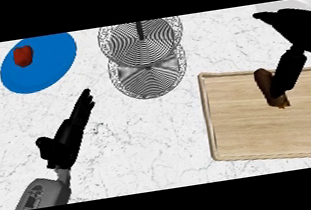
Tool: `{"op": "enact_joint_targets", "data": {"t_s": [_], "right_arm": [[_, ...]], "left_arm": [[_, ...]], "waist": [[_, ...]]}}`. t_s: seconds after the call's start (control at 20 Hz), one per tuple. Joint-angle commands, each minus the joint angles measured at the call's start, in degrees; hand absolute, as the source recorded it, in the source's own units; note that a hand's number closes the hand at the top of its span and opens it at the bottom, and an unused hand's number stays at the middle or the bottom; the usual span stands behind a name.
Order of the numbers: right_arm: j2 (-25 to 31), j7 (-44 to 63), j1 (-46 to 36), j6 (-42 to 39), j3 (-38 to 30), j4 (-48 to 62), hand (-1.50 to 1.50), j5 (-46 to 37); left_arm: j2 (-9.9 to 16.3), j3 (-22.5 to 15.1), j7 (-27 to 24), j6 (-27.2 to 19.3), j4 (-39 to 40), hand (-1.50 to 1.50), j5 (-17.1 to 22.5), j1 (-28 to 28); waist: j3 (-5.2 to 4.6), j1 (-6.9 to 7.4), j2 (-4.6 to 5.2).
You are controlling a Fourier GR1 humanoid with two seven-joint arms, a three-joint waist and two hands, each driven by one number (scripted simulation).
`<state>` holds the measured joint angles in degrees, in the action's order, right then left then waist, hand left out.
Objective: Pick the sweet potato from the tray and place it in the tiered basket
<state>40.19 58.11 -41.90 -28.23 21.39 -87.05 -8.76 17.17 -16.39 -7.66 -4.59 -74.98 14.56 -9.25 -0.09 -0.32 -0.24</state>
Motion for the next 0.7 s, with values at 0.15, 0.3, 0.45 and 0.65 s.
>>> {"op": "enact_joint_targets", "data": {"t_s": [0.15, 0.3, 0.45, 0.65], "right_arm": [[-1.34, 12.88, 2.22, -2.09, 3.89, -1.44, -1.50, -6.00], [-0.26, 8.61, 4.70, -1.36, 2.77, 3.74, -1.50, -7.30], [-1.81, 7.01, 7.48, -0.63, 1.33, 3.87, -1.50, -7.65], [-5.78, 4.27, 6.84, 0.41, -0.95, 7.48, -1.50, -11.34]], "left_arm": [[0.04, 1.67, 0.69, 1.64, 0.06, 0.00, 0.82, -0.63], [-0.82, 0.31, -2.27, 1.46, 1.53, 0.00, -1.58, 0.97], [-0.59, 1.99, -1.60, 2.65, 0.28, 0.00, -0.51, 1.07], [-2.02, 0.81, 1.45, 0.77, -2.65, 0.00, -3.33, 2.08]], "waist": [[-0.01, -0.01, 0.00], [0.02, 0.06, 0.25], [0.06, 0.28, 0.22], [0.09, 0.74, 0.24]]}}
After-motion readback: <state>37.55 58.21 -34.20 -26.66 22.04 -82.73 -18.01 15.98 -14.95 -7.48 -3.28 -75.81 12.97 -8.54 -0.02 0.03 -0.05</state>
